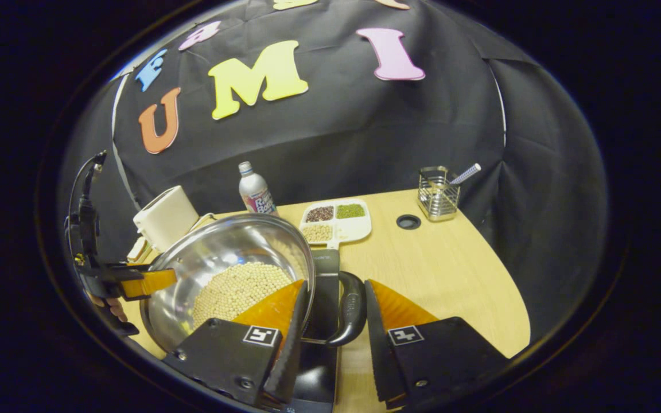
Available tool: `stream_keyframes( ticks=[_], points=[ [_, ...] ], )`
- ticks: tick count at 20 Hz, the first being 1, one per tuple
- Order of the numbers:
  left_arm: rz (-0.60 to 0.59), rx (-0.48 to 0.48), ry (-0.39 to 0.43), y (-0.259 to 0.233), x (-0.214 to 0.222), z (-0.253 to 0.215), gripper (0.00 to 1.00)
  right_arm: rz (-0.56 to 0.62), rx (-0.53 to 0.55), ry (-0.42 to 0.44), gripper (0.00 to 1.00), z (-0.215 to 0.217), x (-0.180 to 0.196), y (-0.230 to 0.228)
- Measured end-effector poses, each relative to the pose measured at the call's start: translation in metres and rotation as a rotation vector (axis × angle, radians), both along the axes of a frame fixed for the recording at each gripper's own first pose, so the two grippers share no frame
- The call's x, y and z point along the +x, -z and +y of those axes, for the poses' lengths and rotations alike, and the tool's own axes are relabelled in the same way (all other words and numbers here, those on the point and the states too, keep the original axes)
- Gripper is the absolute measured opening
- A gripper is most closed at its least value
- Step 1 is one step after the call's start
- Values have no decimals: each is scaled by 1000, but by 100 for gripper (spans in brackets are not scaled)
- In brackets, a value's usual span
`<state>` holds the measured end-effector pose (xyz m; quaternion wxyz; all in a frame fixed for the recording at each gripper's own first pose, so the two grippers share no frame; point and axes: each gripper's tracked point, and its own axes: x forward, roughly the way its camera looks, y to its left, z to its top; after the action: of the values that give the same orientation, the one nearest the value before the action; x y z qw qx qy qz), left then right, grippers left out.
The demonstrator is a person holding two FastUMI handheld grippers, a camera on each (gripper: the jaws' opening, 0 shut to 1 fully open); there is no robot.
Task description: First push the handle of the pot to place it horizontally, then grasp the pot with both hands and set it on the induction cooktop.
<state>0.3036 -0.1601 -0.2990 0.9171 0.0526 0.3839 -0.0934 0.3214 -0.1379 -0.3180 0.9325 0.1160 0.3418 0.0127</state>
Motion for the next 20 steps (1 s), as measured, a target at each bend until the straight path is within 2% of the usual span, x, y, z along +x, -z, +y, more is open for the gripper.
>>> stream_keyframes(
  ticks=[1,7,9,10,11,12,14,18,19,20],
  points=[
    [9,2,-1,1,-2,2,61,1,5,0,53,-1,2,-1],
    [13,-11,-4,0,-2,4,60,24,-37,7,58,-3,2,1],
    [11,-20,-18,-1,-3,4,60,7,-58,35,61,-8,3,-1],
    [8,-25,-26,-2,-3,5,72,0,-77,42,65,-8,2,-2],
    [2,-32,-32,-3,-5,5,74,-13,-109,38,70,-9,0,-4],
    [-8,-38,-44,-7,-6,7,66,-31,-134,33,80,-9,-5,-10],
    [-63,-56,-59,-21,-7,11,66,-79,-155,24,78,-4,-14,-26],
    [-147,-41,-89,-51,-30,28,96,-156,-135,15,79,9,-46,-59],
    [-167,-43,-92,-60,-37,30,98,-169,-140,15,80,10,-55,-65],
    [-181,-49,-93,-69,-46,32,97,-189,-150,15,87,10,-63,-74]
  ],
)
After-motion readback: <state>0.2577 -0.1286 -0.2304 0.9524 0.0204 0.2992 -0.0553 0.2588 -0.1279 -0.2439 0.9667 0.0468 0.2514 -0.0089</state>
